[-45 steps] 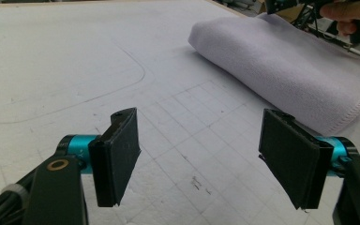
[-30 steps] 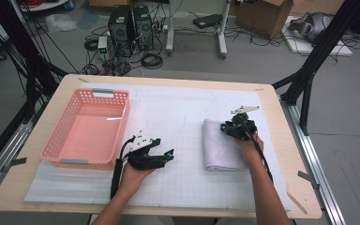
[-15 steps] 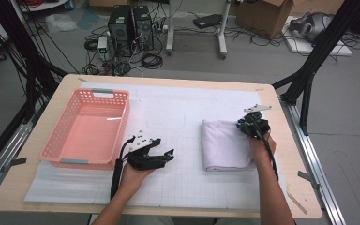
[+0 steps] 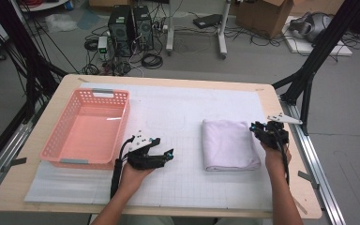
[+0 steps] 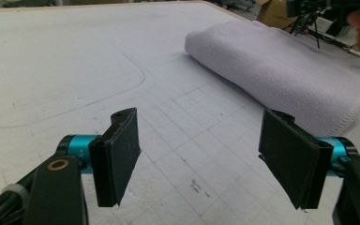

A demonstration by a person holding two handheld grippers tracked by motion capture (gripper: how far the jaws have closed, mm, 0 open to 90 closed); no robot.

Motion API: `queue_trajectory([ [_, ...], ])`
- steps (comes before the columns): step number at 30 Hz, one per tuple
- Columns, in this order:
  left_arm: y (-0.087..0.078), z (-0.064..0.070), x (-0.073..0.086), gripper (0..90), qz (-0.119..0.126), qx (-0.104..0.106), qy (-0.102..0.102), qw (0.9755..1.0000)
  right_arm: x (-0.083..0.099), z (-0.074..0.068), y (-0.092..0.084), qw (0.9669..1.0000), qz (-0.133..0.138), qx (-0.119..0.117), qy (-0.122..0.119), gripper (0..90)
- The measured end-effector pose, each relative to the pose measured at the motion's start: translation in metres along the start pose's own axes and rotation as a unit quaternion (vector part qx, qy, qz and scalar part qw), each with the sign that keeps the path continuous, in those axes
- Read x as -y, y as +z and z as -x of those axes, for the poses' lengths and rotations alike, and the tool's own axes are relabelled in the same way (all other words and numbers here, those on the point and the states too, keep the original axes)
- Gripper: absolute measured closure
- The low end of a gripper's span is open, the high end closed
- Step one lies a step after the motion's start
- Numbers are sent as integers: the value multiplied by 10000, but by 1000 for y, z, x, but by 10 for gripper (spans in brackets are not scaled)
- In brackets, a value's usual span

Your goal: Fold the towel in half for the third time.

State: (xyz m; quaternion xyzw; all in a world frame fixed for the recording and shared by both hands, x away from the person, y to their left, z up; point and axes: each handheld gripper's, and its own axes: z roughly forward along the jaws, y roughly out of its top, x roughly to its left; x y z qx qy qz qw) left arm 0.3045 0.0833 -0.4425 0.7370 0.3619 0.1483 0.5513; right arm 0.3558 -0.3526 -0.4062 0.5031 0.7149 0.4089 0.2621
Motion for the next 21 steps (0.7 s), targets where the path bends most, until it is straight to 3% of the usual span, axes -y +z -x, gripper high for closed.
queue_trajectory([
  [3,0,0,0,294,0,2,9,10000,9,-15,-18,9984,79,-524,-202,671],
  [6,0,0,-1,287,13,2,14,10000,28,-27,-32,9957,-35,-835,-392,722],
  [11,-1,0,-1,261,16,-12,-33,10000,62,-27,-43,9927,-572,-737,-765,841],
  [16,-1,0,-2,180,58,-28,-63,10000,75,-18,-65,9959,-371,-522,-631,790],
  [21,-4,-1,-4,174,151,-18,-12,9999,75,-7,-85,9981,224,-439,-383,636],
])
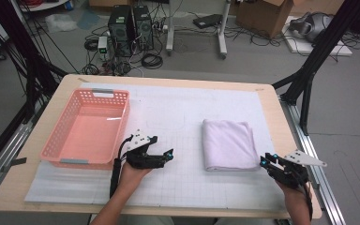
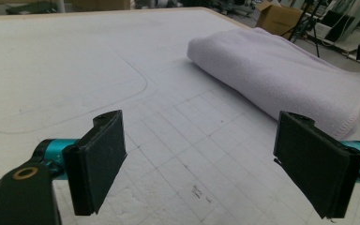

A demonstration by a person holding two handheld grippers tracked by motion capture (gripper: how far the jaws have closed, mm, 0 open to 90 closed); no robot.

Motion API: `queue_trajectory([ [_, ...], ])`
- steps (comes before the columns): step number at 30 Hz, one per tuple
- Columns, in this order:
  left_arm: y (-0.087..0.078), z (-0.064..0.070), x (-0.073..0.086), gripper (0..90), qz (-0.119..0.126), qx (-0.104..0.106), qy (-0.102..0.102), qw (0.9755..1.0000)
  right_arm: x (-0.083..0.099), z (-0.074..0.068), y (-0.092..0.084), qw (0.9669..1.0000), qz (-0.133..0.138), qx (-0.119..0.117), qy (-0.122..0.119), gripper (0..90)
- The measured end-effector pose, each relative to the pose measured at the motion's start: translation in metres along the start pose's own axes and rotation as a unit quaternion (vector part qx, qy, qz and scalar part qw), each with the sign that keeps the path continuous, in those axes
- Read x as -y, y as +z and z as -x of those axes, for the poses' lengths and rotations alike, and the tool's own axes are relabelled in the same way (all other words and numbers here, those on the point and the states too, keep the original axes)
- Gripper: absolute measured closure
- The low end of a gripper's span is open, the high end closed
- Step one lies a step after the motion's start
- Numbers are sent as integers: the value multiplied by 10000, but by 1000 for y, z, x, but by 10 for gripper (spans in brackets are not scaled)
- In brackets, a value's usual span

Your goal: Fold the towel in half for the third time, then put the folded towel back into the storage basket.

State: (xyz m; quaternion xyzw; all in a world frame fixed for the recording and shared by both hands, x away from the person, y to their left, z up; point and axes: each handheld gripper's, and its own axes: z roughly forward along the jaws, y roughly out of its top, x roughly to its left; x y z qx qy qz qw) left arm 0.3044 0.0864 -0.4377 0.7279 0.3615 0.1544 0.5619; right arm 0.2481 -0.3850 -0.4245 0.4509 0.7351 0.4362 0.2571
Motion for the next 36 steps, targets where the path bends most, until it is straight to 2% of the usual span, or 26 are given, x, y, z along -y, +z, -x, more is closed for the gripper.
queue_trajectory([
  [3,-2,-1,-2,177,83,22,-60,9999,0,2,-3,9999,145,91,-3,477],
  [6,-3,-3,-3,177,97,12,-17,10000,0,3,-3,9997,201,156,36,356],
  [10,-3,-3,-2,175,162,-21,201,9997,-2,3,-3,9994,257,206,40,272],
  [12,-3,-3,-2,176,155,-62,230,9996,-3,2,-2,9994,275,199,9,256],
  [15,-3,-3,-2,177,78,-19,110,9999,-4,0,-1,9995,250,181,-46,243],
  [18,-5,-5,-2,174,136,71,32,9999,-4,-1,1,9997,204,127,-100,230],
  [21,-4,-5,-1,178,119,50,-36,9999,-4,-3,2,9996,156,133,-175,224],
  [29,3,-3,-1,181,19,143,-180,9997,-5,-3,3,9997,157,96,-136,220],
  [32,7,-1,-6,182,-45,123,-124,9998,-5,-1,4,9998,148,101,-100,219],
  [33,10,-1,-7,186,-21,128,-164,9998,-5,-1,4,9998,137,95,-97,219],
  [36,19,0,-11,198,-193,110,-137,9997,-5,-2,5,9998,79,90,-137,219],
])
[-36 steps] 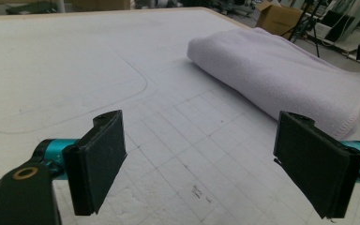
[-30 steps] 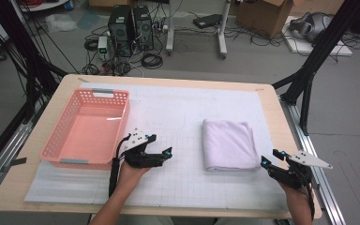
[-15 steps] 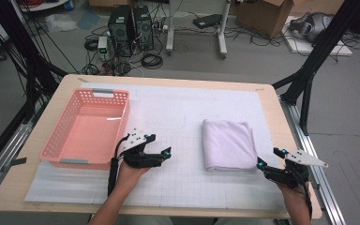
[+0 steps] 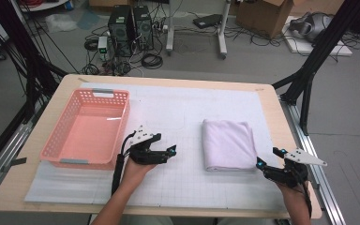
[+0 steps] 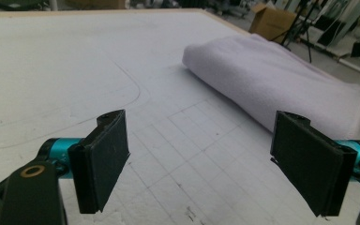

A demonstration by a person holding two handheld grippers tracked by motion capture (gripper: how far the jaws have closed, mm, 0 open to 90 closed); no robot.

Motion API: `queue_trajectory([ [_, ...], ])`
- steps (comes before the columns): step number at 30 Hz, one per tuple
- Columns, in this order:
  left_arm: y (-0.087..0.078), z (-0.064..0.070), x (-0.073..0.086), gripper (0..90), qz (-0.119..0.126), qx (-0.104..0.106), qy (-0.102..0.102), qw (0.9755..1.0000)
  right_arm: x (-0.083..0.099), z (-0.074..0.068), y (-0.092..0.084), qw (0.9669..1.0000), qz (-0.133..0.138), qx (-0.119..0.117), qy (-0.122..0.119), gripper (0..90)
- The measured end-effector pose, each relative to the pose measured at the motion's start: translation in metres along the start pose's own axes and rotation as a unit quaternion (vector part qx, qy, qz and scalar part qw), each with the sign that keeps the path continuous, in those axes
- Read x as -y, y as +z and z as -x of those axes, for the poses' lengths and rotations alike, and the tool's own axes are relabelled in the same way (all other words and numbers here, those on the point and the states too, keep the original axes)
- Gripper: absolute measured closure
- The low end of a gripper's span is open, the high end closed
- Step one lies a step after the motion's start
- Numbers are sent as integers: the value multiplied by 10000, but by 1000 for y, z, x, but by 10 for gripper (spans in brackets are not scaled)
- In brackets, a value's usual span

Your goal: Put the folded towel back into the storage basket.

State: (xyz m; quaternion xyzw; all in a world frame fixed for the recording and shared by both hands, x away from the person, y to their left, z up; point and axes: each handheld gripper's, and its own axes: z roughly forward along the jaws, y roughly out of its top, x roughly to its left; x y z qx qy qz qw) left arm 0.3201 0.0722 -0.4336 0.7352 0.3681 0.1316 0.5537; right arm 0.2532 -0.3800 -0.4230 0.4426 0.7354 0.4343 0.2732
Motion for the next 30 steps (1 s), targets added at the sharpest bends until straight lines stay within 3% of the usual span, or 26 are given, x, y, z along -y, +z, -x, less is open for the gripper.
queue_trajectory([
  [5,21,7,-9,199,-109,185,-156,9996,1,-2,1,9999,-78,-15,-77,219],
  [9,46,18,-16,219,-395,262,-99,9988,1,-2,3,9999,-106,-15,-73,219],
  [15,80,38,-25,230,-534,493,-26,9973,2,-2,3,9999,-127,-16,-61,218],
  [22,115,47,-24,231,-924,437,-232,9945,2,-3,5,9998,-167,-60,-90,218],
  [26,124,48,-23,228,-1024,449,-337,9932,2,-3,5,9998,-164,-61,-72,218],
  [30,131,48,-17,236,-1252,472,-474,9899,2,-3,6,9998,-163,-85,-29,219],
])
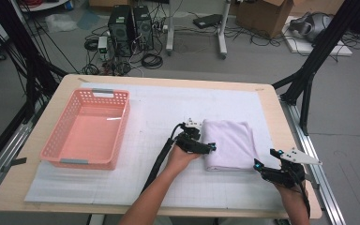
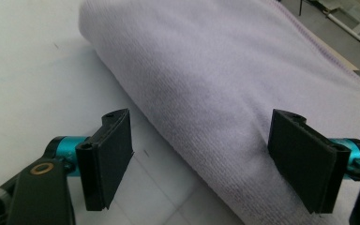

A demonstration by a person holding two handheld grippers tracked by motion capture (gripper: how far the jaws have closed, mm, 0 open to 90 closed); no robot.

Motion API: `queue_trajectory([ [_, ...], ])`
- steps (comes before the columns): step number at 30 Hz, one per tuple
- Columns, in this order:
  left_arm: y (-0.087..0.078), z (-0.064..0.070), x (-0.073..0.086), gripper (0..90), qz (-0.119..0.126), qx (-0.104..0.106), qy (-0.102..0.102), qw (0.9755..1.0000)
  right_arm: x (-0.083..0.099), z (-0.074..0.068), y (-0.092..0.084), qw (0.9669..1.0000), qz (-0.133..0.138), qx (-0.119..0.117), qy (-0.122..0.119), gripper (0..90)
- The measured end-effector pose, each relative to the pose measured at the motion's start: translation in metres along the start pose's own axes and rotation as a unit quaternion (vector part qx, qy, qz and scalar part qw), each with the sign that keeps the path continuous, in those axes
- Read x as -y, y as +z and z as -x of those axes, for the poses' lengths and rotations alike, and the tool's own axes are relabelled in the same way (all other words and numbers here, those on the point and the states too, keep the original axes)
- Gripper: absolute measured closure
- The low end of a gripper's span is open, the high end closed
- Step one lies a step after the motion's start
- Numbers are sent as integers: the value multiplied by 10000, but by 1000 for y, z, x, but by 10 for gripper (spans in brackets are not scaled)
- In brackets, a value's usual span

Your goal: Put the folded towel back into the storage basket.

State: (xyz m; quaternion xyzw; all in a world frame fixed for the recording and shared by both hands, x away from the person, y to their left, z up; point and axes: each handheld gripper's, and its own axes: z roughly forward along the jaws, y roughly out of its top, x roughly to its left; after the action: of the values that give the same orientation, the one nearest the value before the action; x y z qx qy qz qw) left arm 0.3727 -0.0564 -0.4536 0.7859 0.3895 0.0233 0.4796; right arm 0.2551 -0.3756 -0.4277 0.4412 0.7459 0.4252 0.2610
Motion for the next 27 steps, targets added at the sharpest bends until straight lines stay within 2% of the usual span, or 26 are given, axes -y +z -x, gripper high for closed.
queue_trajectory([
  [2,0,1,0,275,-34,168,-39,9998,0,0,0,10000,-1,-15,-3,218],
  [4,1,2,1,333,-68,193,-82,9998,0,0,1,10000,5,-33,-12,218],
  [9,3,4,1,563,-142,329,-210,9991,-1,-1,3,10000,-25,-43,-38,219],
  [10,2,4,1,598,-142,350,-361,9986,-1,-2,3,10000,-32,-51,-28,219],
  [11,1,4,1,657,-126,376,-355,9986,-1,-2,3,10000,-27,-51,-24,219],
  [13,-1,4,0,708,-123,391,-300,9987,-1,-1,3,10000,-20,-48,-30,219],
  [17,-8,2,1,740,-27,498,-233,9985,-1,0,2,10000,-9,-44,5,219],
  [21,-18,-3,6,744,68,584,-267,9979,0,0,1,10000,1,-34,-20,219],
  [27,-43,-18,16,745,219,551,-295,9978,-1,-2,2,10000,-18,-58,-23,219],
])
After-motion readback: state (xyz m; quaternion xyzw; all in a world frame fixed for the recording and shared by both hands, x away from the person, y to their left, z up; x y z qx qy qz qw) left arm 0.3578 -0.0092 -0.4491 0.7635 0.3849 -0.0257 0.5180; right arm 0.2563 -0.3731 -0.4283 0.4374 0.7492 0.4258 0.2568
